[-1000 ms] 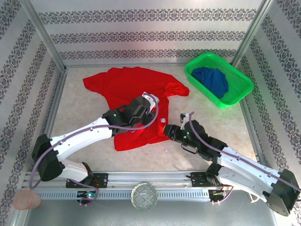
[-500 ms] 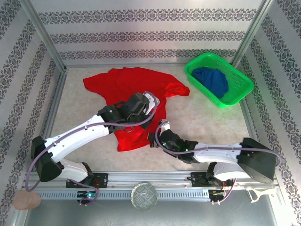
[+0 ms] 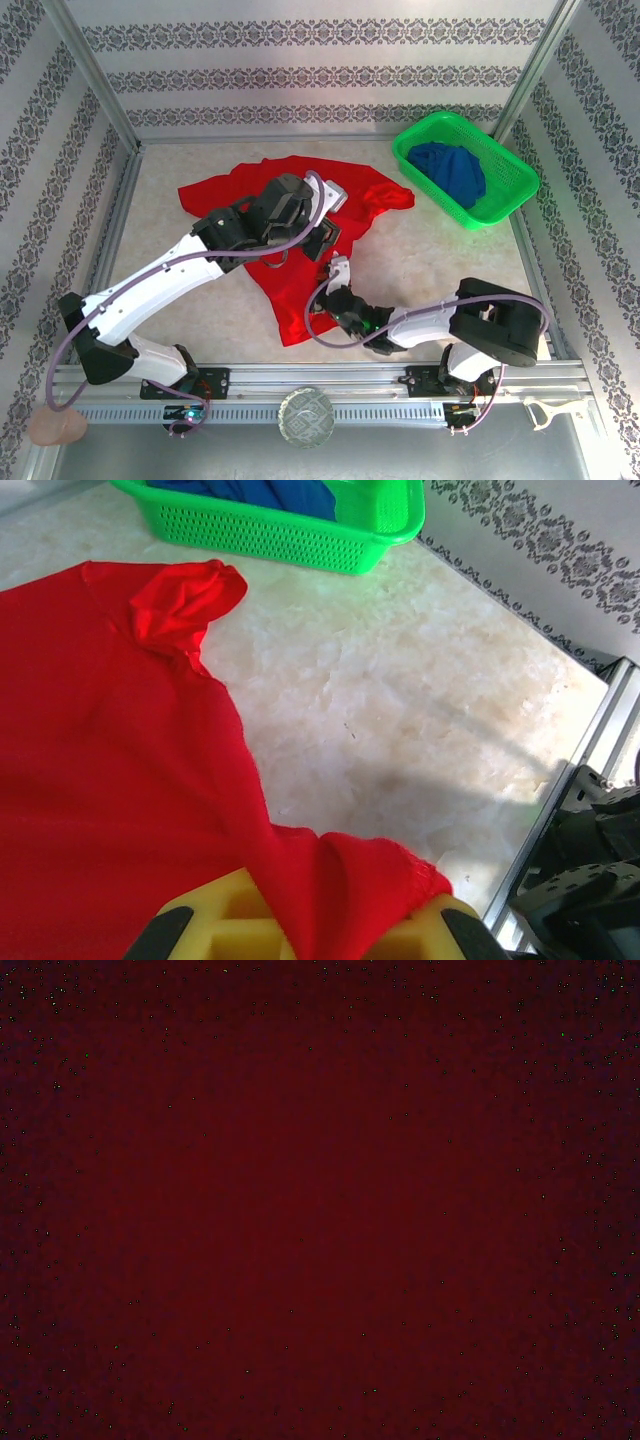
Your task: Fold the inside-out t-shirt
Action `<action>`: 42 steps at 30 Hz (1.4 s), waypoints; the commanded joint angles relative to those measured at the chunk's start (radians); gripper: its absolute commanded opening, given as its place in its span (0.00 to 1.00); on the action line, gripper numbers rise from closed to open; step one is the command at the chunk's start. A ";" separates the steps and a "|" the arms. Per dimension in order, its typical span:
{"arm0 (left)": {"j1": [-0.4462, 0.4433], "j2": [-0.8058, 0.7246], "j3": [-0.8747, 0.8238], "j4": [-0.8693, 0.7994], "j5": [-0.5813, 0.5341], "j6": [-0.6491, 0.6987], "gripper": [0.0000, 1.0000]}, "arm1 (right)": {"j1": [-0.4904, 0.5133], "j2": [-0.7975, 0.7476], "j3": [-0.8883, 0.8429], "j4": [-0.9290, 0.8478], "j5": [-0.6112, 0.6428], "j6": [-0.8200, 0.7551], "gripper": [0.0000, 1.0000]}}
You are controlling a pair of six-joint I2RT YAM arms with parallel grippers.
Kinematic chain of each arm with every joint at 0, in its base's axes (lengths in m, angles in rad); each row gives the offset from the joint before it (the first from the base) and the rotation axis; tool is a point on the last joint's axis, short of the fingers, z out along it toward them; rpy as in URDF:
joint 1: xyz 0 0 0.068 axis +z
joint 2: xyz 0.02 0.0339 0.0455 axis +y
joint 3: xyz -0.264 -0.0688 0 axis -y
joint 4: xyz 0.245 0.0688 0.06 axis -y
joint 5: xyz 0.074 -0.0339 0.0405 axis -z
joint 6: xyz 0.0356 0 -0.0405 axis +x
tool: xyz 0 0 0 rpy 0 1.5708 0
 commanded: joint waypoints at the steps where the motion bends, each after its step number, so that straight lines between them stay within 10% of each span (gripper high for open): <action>1: 0.004 0.017 0.031 -0.036 0.002 -0.008 0.00 | 0.035 -0.017 -0.046 0.024 0.118 -0.029 0.00; 11: 0.007 0.049 0.057 -0.039 -0.005 0.013 0.00 | 0.076 0.065 0.008 -0.029 0.124 -0.037 0.00; 23: 0.013 -0.019 0.039 -0.074 -0.014 0.033 0.00 | -0.259 0.089 0.116 -0.052 -0.299 -0.014 0.00; 42: 0.044 -0.021 0.053 -0.114 0.054 0.099 0.00 | -0.487 0.107 0.122 -0.013 -0.546 0.130 0.00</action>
